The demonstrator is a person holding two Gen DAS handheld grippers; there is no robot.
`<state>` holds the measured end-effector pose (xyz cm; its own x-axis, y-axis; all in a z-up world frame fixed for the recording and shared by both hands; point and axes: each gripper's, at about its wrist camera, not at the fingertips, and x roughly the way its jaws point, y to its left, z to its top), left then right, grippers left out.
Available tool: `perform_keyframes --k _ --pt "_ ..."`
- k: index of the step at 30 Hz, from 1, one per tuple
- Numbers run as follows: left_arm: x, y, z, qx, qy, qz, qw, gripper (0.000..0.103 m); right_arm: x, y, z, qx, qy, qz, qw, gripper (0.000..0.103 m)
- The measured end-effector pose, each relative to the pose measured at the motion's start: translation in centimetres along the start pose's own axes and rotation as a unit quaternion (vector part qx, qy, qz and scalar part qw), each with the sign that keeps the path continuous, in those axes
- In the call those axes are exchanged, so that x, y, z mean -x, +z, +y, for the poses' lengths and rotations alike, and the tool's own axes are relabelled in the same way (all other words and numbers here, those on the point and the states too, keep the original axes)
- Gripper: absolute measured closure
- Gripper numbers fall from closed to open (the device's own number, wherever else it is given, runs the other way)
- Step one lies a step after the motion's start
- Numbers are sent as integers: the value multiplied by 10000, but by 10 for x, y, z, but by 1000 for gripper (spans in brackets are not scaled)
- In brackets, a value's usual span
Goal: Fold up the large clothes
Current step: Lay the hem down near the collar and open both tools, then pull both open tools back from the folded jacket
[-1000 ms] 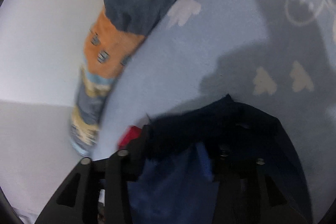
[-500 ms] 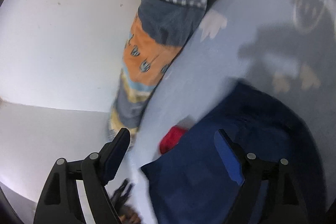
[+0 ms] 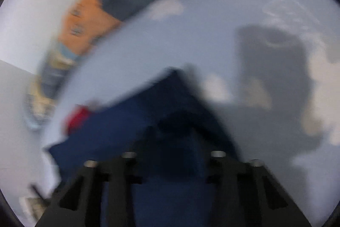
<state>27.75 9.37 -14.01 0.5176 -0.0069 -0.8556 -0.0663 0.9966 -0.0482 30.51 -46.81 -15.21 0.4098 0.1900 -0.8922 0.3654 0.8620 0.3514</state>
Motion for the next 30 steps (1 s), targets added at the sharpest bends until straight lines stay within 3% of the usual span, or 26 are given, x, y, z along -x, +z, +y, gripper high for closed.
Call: perform_keyframes --k 1,5,8,11,13,15,17,20,22,24,27,30 --pt "8 1 3 42 24 -80 10000 12 12 -4 3 102 -44 -151 9998 82" --pt "69 -13 -11 -233 -385 -693 9966 12 71 -57 48 1164 632 -487 9900 82" --pt "97 -41 -41 -705 -566 -865 9921 12 89 -117 88 1825 1205 -295 9753 78" --pt "106 -70 -66 -1227 -428 -982 9867 11 90 -179 113 2309 1397 -87 9629 78" --pt "93 -82 -60 -1245 -225 -690 9896 11 75 -202 108 2270 1311 187 9648 80" --pt "76 -93 -40 -950 50 -276 9951 11 60 -206 88 2055 1054 382 9722 85" --pt "68 -100 -12 -515 13 -24 9987 11 53 -196 57 1784 658 441 9808 93" --pt "72 -109 29 256 -129 253 9993 11 72 -167 -10 810 361 133 9960 94" --pt "83 -113 41 439 -37 303 9986 11 85 -161 -42 363 -129 -28 9993 94" --pt "100 -113 43 378 92 203 9990 11 105 -163 -60 144 -423 -236 9987 88" --pt "136 -109 26 122 34 -96 9999 11 130 -172 -53 249 -269 -425 9984 85" --pt "170 -97 2 -173 64 -366 9992 11 155 -189 -21 624 -23 -654 9959 84"
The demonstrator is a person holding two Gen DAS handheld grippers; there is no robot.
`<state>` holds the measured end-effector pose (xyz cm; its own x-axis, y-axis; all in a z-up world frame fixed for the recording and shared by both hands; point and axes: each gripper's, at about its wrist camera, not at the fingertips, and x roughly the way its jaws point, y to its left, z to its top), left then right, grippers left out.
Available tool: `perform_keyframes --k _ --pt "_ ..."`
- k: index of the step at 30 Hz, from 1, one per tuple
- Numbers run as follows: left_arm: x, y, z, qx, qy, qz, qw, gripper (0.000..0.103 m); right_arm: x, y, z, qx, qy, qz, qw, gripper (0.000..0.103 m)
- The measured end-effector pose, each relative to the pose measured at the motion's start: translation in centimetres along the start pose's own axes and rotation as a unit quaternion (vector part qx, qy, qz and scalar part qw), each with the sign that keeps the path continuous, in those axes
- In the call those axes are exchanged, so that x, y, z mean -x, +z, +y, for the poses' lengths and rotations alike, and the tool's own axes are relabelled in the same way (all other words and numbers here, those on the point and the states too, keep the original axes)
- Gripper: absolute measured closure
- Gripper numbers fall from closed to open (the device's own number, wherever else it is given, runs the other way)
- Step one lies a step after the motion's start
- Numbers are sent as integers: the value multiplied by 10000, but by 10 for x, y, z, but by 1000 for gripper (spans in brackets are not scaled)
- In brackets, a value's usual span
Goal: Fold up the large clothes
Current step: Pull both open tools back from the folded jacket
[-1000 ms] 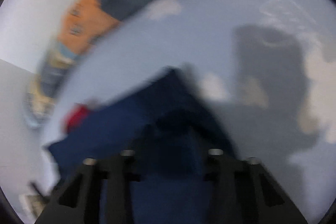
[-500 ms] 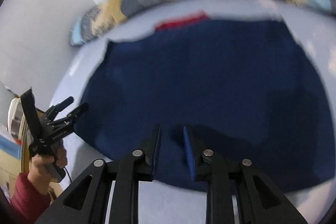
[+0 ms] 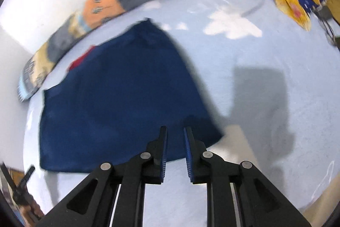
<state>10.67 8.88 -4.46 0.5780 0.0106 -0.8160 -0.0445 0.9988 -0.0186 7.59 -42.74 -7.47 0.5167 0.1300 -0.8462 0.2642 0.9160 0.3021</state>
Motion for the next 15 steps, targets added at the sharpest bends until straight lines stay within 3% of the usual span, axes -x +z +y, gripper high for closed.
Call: perform_keyframes --k 2,5,9,11,15 --pt "20 6 -19 -71 140 -124 9998 11 11 -4 32 333 117 -143 9993 77" --pt "39 7 -33 82 11 -257 9996 11 31 -12 57 691 330 -283 9967 68" --pt "56 -14 -40 235 172 -495 9983 11 51 -22 75 990 593 -457 9923 68" --pt "61 -23 -43 219 234 -529 9981 11 57 -26 80 1120 490 -604 9907 68" --pt "81 -27 -52 -41 324 -1060 9938 11 70 -33 78 1076 607 -912 9881 68"
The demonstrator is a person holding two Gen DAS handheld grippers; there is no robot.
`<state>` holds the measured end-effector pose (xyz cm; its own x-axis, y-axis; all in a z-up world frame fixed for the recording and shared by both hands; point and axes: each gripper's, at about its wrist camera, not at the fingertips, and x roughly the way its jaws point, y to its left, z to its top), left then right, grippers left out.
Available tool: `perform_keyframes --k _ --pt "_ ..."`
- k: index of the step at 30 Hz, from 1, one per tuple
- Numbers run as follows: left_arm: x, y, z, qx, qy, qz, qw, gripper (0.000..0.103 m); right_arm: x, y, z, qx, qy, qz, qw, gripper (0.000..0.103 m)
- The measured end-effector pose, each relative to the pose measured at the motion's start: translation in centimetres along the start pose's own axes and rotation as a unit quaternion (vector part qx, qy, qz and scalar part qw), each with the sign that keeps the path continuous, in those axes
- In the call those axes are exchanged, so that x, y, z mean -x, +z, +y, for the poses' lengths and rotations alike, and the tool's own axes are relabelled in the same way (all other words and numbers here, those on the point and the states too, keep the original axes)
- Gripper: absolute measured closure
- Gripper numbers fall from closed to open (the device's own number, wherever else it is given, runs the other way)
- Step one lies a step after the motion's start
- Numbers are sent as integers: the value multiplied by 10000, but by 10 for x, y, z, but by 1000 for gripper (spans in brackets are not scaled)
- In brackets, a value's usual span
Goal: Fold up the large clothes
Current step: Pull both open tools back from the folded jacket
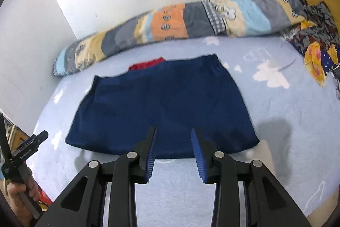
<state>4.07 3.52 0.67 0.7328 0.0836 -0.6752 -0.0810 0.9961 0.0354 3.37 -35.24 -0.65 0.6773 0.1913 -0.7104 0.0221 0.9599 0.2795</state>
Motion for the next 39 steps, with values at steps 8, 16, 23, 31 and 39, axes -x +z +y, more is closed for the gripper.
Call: perform_keyframes --k 8,16,23,31,39 --pt "21 0 3 -287 180 -391 9987 11 47 -30 -1 260 165 -582 9978 52" --pt "51 0 5 -122 133 -595 9981 11 21 -55 -18 236 483 -369 9979 54" --pt "26 -14 -16 -404 -194 -553 9975 11 34 -49 -18 36 713 -596 9957 52" --pt "-12 -49 -22 -642 -306 -414 9966 11 33 -57 -26 137 545 -768 9955 51" --pt "-24 -43 -43 -782 -607 -237 9948 11 11 -55 -14 -28 736 -487 9961 51"
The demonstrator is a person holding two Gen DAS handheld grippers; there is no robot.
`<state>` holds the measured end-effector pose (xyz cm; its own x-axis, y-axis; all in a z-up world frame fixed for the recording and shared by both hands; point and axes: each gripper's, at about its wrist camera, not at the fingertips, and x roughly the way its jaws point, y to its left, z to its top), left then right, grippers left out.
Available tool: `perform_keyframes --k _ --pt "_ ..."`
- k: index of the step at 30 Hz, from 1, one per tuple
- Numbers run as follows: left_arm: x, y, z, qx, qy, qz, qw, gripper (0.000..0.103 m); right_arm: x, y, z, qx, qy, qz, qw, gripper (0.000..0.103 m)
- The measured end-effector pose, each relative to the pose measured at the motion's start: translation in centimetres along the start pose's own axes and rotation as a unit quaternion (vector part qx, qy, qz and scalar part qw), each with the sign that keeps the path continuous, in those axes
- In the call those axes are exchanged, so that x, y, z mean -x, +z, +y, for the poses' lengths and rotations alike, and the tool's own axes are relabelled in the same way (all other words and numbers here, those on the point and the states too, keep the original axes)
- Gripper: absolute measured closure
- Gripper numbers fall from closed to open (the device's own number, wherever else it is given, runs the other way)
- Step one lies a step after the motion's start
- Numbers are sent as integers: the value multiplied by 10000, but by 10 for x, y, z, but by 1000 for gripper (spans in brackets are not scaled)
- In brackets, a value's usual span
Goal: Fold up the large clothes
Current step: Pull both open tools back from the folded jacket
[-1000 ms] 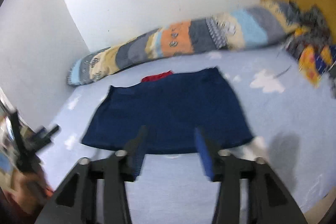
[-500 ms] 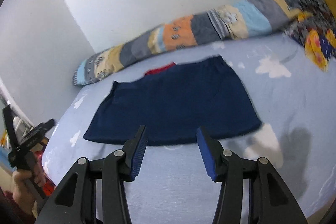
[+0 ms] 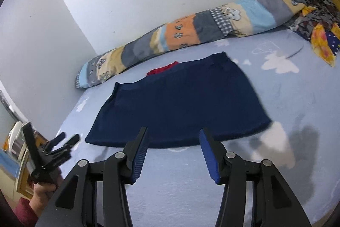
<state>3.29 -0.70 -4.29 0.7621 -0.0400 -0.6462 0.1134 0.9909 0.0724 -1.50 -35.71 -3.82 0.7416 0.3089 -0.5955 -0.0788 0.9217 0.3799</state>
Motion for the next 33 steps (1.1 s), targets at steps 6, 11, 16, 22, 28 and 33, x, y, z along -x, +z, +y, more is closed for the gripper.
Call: perform_keyframes --k 6,11,16,22,28,33 --pt "13 7 -1 38 11 -67 10000 11 -16 -3 14 311 -53 192 9993 51" --pt "3 -3 14 302 71 -72 9995 11 -24 -5 12 69 15 355 9993 51" --pt "-16 3 23 546 -85 219 9982 11 -23 -2 -8 -142 -406 323 9986 51" --pt "-38 1 28 652 25 656 9957 11 -50 7 -31 -620 -552 608 9947 51" --pt "-49 -8 30 701 93 934 9931 11 -123 -3 25 196 -107 1316 9911 52" --pt "-59 -10 44 825 268 1082 9903 11 -161 -7 31 114 -135 1597 9870 53"
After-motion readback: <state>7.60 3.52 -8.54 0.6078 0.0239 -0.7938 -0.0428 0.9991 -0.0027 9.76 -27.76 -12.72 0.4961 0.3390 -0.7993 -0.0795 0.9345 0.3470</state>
